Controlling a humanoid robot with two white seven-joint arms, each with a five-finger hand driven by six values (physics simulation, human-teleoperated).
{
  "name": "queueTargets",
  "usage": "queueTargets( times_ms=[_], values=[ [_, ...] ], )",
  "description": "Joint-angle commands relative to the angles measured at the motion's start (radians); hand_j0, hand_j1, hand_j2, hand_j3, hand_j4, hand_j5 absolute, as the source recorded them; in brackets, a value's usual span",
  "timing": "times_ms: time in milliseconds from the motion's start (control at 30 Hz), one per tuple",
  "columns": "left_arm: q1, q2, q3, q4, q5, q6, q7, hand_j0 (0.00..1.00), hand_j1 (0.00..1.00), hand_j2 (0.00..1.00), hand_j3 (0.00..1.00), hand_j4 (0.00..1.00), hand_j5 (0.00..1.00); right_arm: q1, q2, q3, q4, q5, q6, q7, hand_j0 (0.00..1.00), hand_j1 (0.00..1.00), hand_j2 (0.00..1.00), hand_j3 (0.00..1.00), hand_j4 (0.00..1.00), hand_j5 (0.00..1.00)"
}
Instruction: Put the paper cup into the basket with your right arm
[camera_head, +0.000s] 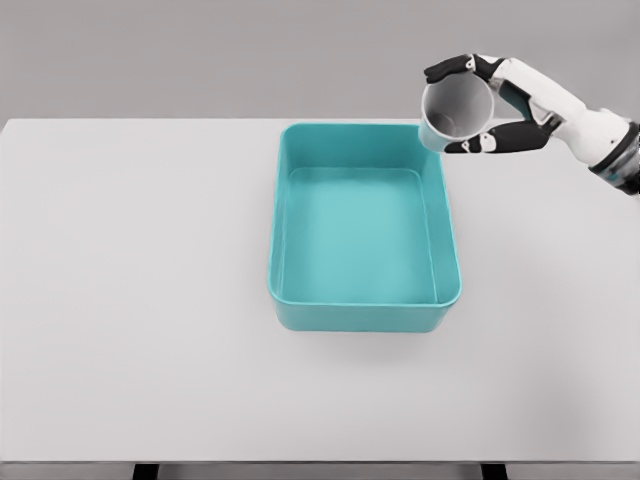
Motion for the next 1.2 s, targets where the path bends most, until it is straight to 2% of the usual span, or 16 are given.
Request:
queueTargets(
  times_ms=[0,200,367,600,800,833,900,1167],
  values=[
    [0.000,0.000,0.000,0.000,0.000,0.000,0.000,1.00,1.00,1.00,1.00,1.00,1.00,0.000,-0.001,0.008,-0.119,0.065,0.003,-0.001,0.67,0.67,0.67,0.67,0.67,0.67],
    [0.000,0.000,0.000,0.000,0.000,0.000,0.000,1.00,1.00,1.00,1.00,1.00,1.00,0.003,0.000,0.095,-0.211,0.169,0.006,-0.001,0.68,0.68,0.68,0.68,0.68,0.68],
    [0.000,0.000,0.000,0.000,0.000,0.000,0.000,1.00,1.00,1.00,1.00,1.00,1.00,0.005,0.016,0.172,-0.209,0.319,0.014,-0.001,0.68,0.68,0.68,0.68,0.68,0.68],
    [0.000,0.000,0.000,0.000,0.000,0.000,0.000,1.00,1.00,1.00,1.00,1.00,1.00,0.003,0.023,0.244,-0.208,0.535,0.091,-0.001,0.68,0.68,0.68,0.68,0.68,0.68],
    [0.000,0.000,0.000,0.000,0.000,0.000,0.000,1.00,1.00,1.00,1.00,1.00,1.00,0.002,0.063,0.276,-0.211,0.623,0.130,-0.001,0.69,0.69,0.69,0.69,0.69,0.69],
    [0.000,0.000,0.000,0.000,0.000,0.000,0.000,1.00,1.00,1.00,1.00,1.00,1.00,0.002,0.068,0.276,-0.211,0.640,0.130,-0.001,0.70,0.70,0.70,0.70,0.70,0.70],
    [0.000,0.000,0.000,0.000,0.000,0.000,0.000,1.00,1.00,1.00,1.00,1.00,1.00,0.000,0.066,0.275,-0.214,0.658,0.129,-0.001,1.00,1.00,1.00,1.00,1.00,1.00],
    [0.000,0.000,0.000,0.000,0.000,0.000,0.000,1.00,1.00,1.00,1.00,1.00,1.00,-0.005,0.046,0.257,-0.251,0.658,0.118,-0.001,1.00,1.00,1.00,1.00,1.00,1.00]
  ],
)
